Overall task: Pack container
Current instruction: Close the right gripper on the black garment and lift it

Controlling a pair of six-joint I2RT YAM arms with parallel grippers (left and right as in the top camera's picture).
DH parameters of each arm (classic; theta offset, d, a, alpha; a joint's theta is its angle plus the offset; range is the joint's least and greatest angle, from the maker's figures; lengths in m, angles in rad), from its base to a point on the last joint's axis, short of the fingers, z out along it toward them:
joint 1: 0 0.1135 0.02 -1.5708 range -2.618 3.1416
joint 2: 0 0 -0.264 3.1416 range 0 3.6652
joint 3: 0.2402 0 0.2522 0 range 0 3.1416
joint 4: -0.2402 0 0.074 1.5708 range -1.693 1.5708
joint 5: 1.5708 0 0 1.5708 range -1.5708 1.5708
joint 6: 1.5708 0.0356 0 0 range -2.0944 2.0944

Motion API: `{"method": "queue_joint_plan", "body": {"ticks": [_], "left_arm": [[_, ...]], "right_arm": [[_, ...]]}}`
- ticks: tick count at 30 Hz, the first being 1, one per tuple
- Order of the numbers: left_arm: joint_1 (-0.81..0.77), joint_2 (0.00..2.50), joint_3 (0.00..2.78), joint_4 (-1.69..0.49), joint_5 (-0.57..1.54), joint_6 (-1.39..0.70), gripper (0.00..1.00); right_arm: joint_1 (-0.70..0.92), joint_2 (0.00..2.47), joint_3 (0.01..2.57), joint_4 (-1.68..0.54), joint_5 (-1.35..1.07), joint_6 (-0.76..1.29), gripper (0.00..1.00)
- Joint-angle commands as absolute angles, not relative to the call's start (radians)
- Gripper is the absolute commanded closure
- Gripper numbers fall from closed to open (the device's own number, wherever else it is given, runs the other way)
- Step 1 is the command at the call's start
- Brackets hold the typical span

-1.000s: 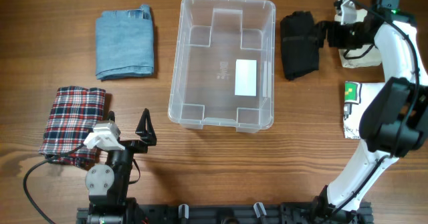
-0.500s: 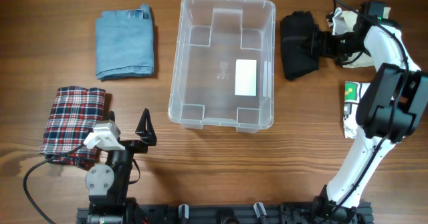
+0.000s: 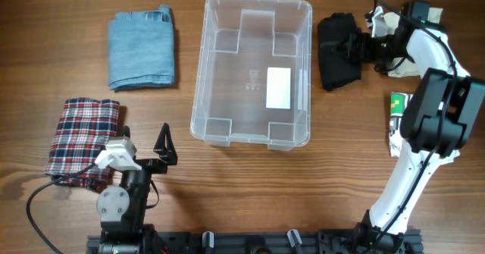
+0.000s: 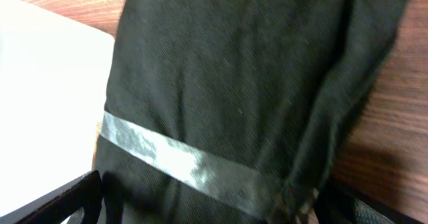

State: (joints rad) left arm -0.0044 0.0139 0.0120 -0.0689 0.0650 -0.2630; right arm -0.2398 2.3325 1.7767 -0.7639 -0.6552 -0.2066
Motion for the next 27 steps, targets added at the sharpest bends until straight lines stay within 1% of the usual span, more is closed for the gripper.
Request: {"method": "queue_joint_plan", "body": {"ticks": [1,2,4,6,8,11,12,16,18,19,21,24,27], "left_arm": [[0.003,0.007,0.006,-0.072,0.052,-0.242,0.00],[0.003,0.007,0.006,-0.072,0.052,-0.242,0.00],[0.003,0.007,0.006,-0.072,0.052,-0.242,0.00],[0.003,0.007,0.006,-0.072,0.052,-0.242,0.00],[0.003,0.007,0.006,-0.072,0.052,-0.242,0.00],[0.003,0.007,0.006,-0.072,0.052,-0.242,0.00],[0.003,0.007,0.006,-0.072,0.052,-0.242,0.00],[0.003,0.007,0.006,-0.072,0.052,-0.242,0.00],[0.003,0.007,0.006,-0.072,0.052,-0.242,0.00],[0.003,0.007,0.006,-0.072,0.052,-0.242,0.00],[0.003,0.007,0.006,-0.072,0.052,-0.242,0.00],[0.003,0.007,0.006,-0.072,0.052,-0.242,0.00],[0.003,0.007,0.006,-0.072,0.052,-0.242,0.00]], "right_arm": [[-0.225,2.399,1.775,-0.759,-0.664,-0.209,0.00],[-0.226,2.399,1.775,-0.758,-0.672,-0.209,0.01],[-0.226,2.399,1.775,-0.757,-0.686,-0.203,0.09],[-0.226,2.399,1.775,-0.757,-0.686,-0.202,0.24],[-0.225,2.399,1.775,-0.757,-0.685,-0.200,0.30],[-0.223,2.399,1.775,-0.759,-0.685,-0.196,0.45],[-0.223,2.399,1.775,-0.759,-0.685,-0.185,0.47],[-0.225,2.397,1.777,-0.751,-0.699,-0.128,0.65],[-0.235,2.395,1.788,-0.753,-0.735,-0.099,0.79],[-0.242,2.392,1.797,-0.757,-0.758,-0.076,0.82],[-0.257,2.386,1.815,-0.760,-0.814,-0.039,0.82],[-0.284,2.357,1.847,-0.759,-0.929,0.016,0.86],[-0.299,2.300,1.869,-0.760,-0.963,0.055,0.88]]}}
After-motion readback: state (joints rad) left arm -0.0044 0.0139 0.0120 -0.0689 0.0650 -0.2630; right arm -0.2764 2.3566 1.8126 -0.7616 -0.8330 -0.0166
